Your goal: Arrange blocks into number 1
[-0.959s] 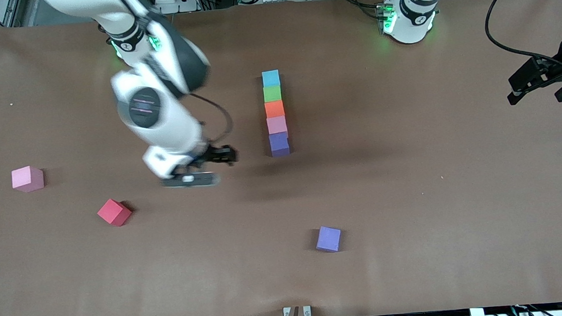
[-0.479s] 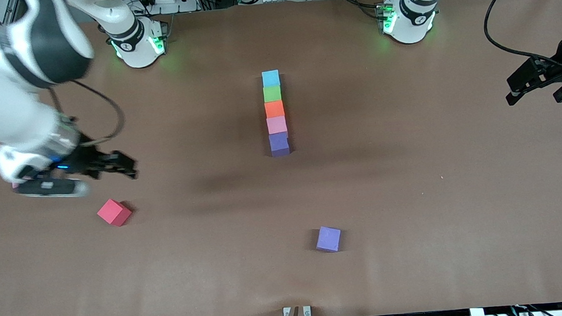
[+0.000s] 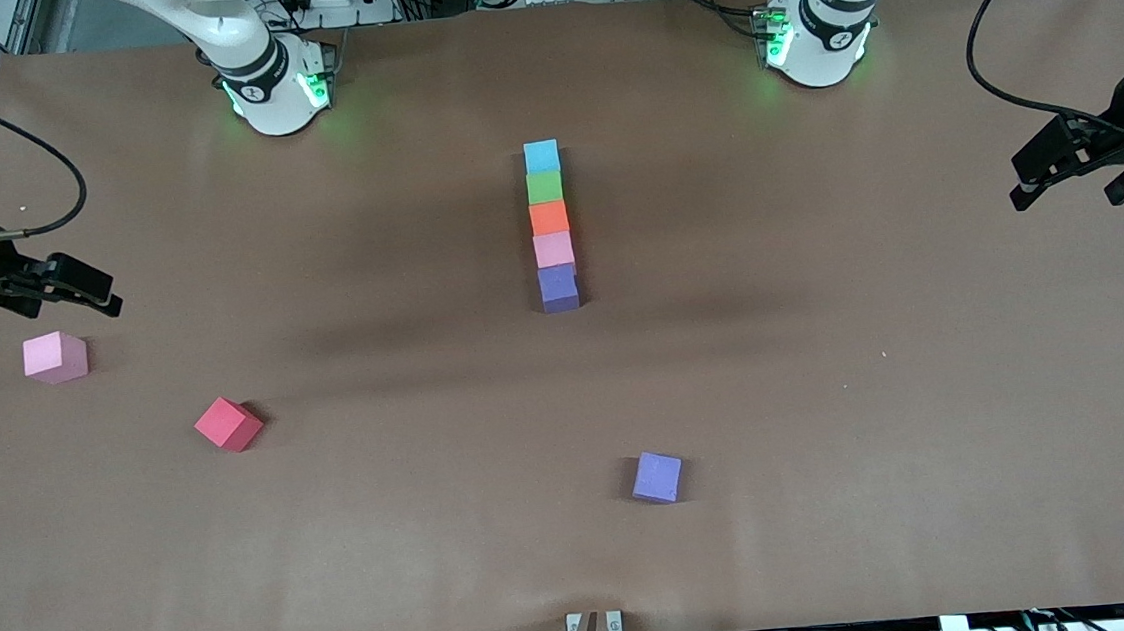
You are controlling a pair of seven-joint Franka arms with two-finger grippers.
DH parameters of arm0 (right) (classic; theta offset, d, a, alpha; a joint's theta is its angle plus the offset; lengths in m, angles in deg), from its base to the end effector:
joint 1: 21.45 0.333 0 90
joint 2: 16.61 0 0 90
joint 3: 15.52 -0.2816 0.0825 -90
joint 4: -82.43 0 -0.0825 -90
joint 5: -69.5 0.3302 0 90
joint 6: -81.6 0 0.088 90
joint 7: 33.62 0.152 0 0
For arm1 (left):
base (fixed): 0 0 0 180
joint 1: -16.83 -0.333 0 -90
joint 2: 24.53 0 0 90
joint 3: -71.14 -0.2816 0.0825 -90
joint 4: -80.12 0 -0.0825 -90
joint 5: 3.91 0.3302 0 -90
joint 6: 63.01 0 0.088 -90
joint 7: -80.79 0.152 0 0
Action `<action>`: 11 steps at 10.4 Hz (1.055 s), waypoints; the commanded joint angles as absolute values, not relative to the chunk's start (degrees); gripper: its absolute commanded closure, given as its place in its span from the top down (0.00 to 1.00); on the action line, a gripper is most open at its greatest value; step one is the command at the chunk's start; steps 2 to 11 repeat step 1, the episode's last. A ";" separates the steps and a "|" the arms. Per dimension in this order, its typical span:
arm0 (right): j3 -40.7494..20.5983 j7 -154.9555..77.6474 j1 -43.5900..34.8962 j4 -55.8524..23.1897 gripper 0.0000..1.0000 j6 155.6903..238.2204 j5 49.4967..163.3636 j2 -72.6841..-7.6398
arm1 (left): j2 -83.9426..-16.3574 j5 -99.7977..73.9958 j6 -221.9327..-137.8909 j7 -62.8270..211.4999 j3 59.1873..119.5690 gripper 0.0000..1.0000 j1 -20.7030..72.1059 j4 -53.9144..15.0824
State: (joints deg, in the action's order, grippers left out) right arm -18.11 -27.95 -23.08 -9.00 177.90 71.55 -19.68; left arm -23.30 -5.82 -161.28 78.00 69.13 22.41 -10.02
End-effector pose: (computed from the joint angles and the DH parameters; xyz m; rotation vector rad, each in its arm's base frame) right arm 0.5257 0.0134 0.5171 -3.0986 0.1328 -0.0453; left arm 0.5153 -0.0366 0.5695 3.0885 -0.0177 0.2495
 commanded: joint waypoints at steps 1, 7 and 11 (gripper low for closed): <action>-19.04 -28.79 -23.03 -10.30 1.00 177.14 69.86 -18.02 | -23.39 -6.99 -161.01 77.27 68.86 1.00 22.54 -9.35; -19.04 -28.79 -23.03 -10.30 1.00 177.14 69.86 -18.02 | -23.39 -6.99 -161.01 77.27 68.86 1.00 22.54 -9.35; -19.04 -28.79 -23.03 -10.30 1.00 177.14 69.86 -18.02 | -23.39 -6.99 -161.01 77.27 68.86 1.00 22.54 -9.35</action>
